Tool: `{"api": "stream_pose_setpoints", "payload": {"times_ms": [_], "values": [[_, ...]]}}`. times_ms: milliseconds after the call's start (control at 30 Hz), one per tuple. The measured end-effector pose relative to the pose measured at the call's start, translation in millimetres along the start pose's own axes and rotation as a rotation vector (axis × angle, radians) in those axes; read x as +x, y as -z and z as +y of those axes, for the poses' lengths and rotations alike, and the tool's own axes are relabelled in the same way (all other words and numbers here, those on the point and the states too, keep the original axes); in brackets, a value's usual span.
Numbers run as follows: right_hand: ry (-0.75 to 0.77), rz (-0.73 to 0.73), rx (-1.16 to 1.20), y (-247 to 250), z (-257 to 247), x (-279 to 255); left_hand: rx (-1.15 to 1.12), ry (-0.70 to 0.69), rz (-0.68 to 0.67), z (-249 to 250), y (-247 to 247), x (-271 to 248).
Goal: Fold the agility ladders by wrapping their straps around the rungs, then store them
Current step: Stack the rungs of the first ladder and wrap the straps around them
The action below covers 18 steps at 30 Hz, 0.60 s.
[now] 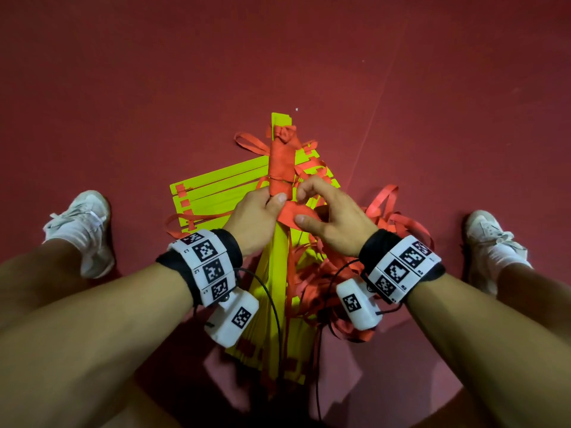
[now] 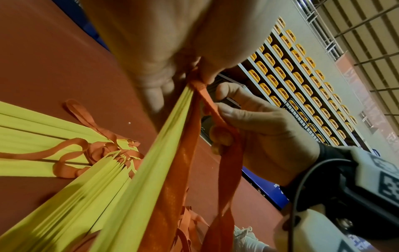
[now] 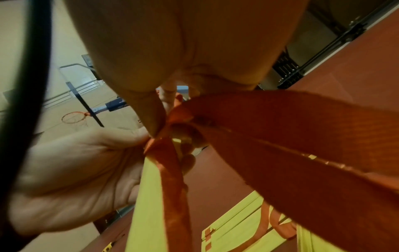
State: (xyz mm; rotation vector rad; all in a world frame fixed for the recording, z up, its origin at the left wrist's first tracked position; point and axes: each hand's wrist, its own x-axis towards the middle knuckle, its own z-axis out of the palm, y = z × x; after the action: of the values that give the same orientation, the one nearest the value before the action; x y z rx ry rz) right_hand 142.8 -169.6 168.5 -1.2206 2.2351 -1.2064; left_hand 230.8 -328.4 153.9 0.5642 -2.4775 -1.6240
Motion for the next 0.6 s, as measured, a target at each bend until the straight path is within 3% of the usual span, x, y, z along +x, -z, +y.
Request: {"api": "stream_pose_setpoints", "payload": {"times_ms": [333,600], "values": [[-0.119,-0.004,-0.251,-2.9,0.0,2.6,-0.051,0.016,-0.014,-1.7,-4.1,-3.0],[-0.109,-0.128,-0.084,-1.7,0.8,2.2,-0.007,0.004,-0.003,3.9,-3.9,-5.4]]}}
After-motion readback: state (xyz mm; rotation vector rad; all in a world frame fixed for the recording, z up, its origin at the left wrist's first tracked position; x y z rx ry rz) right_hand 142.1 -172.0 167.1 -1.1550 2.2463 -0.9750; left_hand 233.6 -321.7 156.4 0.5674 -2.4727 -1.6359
